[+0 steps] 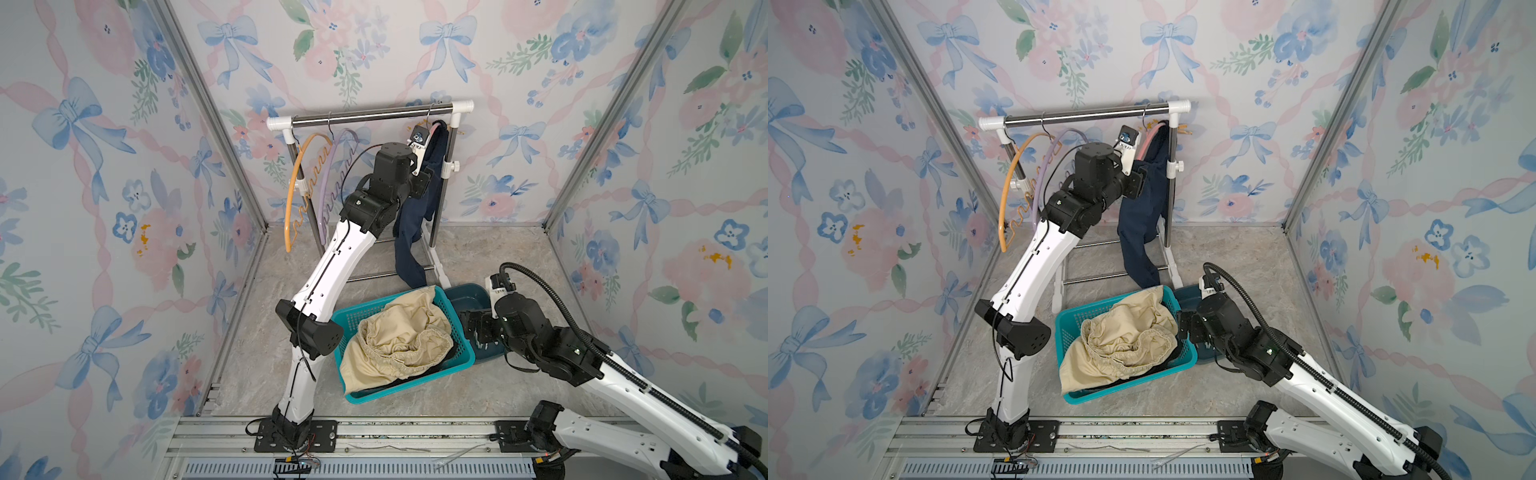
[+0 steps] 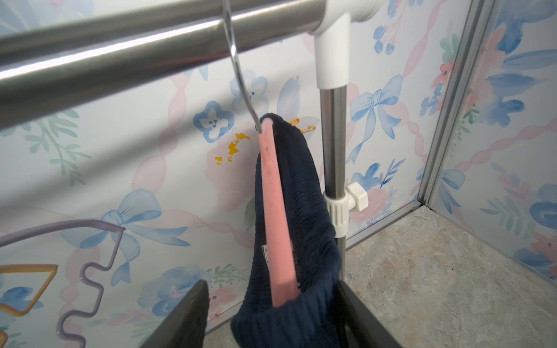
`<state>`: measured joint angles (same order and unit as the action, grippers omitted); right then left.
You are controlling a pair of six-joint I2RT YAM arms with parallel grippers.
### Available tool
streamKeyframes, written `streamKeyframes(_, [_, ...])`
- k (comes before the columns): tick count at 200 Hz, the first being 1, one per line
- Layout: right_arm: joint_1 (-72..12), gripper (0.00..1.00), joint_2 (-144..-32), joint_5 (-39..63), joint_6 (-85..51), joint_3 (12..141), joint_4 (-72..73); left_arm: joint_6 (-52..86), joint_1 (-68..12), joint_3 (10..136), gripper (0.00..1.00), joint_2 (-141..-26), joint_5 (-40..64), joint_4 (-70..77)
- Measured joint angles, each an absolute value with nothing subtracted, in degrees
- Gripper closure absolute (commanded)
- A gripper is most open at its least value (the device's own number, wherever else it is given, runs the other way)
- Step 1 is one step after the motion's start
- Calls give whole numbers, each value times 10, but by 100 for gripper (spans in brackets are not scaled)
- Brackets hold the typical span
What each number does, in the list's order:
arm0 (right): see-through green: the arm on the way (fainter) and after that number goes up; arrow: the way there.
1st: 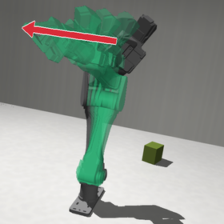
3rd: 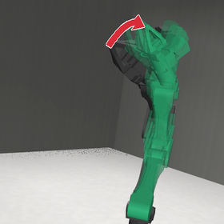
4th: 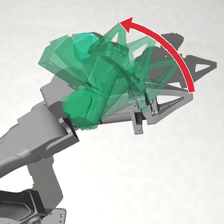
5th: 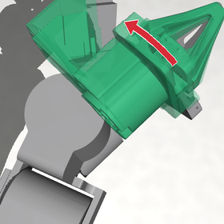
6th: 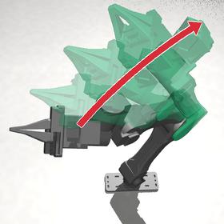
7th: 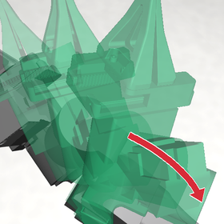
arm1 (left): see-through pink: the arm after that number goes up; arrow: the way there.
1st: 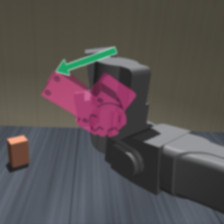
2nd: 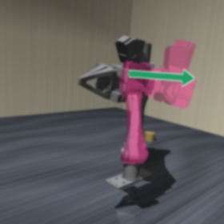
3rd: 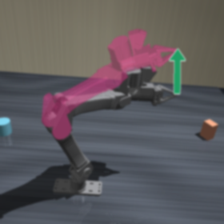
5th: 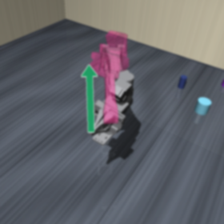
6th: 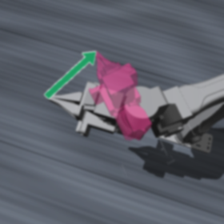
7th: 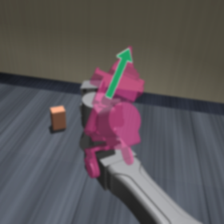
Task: Remove the clothespins securing shorts to the hanger
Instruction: Pick up the hanger from the clothesline.
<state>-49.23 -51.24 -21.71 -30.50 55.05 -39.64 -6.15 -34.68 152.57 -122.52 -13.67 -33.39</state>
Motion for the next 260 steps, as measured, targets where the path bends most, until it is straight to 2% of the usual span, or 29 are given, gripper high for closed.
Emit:
streamKeyframes(24, [-493, 3, -512, -217, -305, 550, -396, -64, -345, 1538, 27, -1243, -130, -330])
streamKeyframes(80, [-493, 3, -511, -217, -305, 546, -392, -65, -341, 1538, 41, -1266, -108, -317])
streamKeyframes(105, [-493, 3, -508, -217, -307, 538, -388, -62, -341, 1539, 57, -1266, -101, -312])
streamKeyframes(136, [-494, 3, -498, -217, -310, 537, -388, -65, -341, 1539, 83, -1266, -101, -309])
streamKeyframes(168, [-494, 3, -489, -218, -311, 534, -386, -67, -338, 1537, 100, -1266, -114, -302])
streamKeyframes(260, [-497, 3, -478, -220, -320, 515, -379, -91, -341, 1525, 100, -1242, -182, -326])
